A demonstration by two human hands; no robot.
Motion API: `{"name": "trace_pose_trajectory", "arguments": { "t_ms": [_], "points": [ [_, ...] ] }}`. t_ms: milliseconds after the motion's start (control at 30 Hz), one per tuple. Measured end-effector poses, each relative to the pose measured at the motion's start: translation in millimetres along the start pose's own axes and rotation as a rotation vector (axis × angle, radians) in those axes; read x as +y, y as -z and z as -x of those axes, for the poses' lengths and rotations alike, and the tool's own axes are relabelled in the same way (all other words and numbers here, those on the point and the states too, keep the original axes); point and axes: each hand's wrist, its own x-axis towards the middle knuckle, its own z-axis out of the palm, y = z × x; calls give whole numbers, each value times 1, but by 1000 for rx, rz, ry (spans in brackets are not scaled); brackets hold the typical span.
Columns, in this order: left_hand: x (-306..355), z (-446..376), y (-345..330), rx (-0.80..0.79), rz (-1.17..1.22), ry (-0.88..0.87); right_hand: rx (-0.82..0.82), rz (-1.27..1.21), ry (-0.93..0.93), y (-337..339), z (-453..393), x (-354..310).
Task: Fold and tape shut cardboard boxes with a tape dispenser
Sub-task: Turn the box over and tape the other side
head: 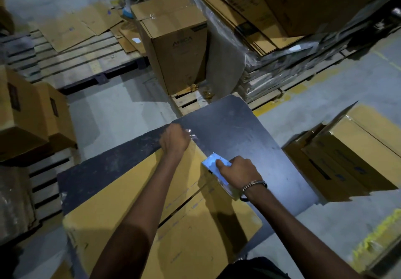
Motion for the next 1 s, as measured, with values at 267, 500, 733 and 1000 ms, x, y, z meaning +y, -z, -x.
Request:
{"name": "trace_pose_trajectory", "arguments": {
  "t_ms": [267, 500, 733, 1000],
  "points": [
    [9, 25, -58, 26, -338, -191, -18, -26, -9, -1, 4, 3],
    [7, 28, -62, 89, -357, -198, -85, -46, -20, 7, 11, 20],
    [13, 33, -60, 81, -377, -148, -76, -17, -24, 8, 32, 45],
    [36, 65, -84, 94, -387, -209, -37, -112, -68, 3, 41, 54]
  ]
}}
